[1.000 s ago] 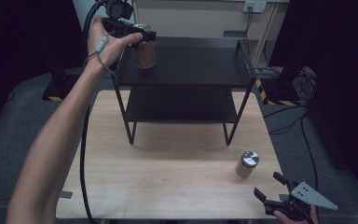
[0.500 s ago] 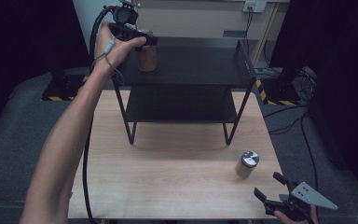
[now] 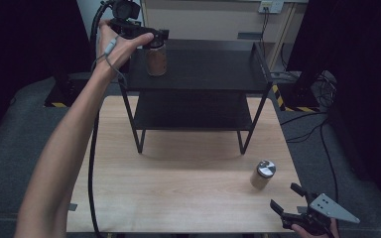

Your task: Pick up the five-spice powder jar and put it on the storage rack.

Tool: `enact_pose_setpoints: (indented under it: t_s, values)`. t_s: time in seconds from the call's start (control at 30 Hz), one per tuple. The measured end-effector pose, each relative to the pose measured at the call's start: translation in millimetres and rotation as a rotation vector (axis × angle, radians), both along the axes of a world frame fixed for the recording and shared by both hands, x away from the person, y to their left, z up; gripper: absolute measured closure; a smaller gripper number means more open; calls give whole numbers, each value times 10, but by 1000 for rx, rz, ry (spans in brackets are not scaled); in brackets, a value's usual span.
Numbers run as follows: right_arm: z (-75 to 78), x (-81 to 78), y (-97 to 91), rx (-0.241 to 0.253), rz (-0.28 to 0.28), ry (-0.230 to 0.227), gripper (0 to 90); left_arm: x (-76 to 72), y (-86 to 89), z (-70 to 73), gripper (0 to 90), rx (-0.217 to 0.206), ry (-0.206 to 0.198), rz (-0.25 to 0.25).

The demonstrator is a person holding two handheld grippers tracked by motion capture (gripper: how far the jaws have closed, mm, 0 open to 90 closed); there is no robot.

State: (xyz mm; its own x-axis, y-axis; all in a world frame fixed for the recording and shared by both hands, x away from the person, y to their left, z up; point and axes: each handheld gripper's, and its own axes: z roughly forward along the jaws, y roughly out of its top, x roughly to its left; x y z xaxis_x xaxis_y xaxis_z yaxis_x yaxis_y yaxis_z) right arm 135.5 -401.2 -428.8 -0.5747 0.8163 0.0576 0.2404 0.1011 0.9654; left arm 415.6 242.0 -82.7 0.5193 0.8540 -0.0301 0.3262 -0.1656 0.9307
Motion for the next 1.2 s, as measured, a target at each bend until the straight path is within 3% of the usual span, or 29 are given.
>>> enact_pose_setpoints:
  t_s: [0.2,0.43,0.73,0.93,1.07,1.2]
  values:
    - [3,-6,6,0,0,-3,58,-241,254,-29,44,-84,-74,-90]
    - [12,-3,14,-1,1,-4,58,-564,500,-77,47,-85,-127,-144]
    - [17,-3,22,-2,2,-5,58,-828,625,-227,44,-90,-125,-232]
    - [17,-7,24,0,1,-6,58,-912,634,-351,46,-102,-118,-294]
    - [18,-10,21,0,1,-6,59,-998,638,-479,48,-123,-136,-337]
    - [18,-11,22,0,1,-6,59,-1116,617,-653,51,-112,-164,-379]
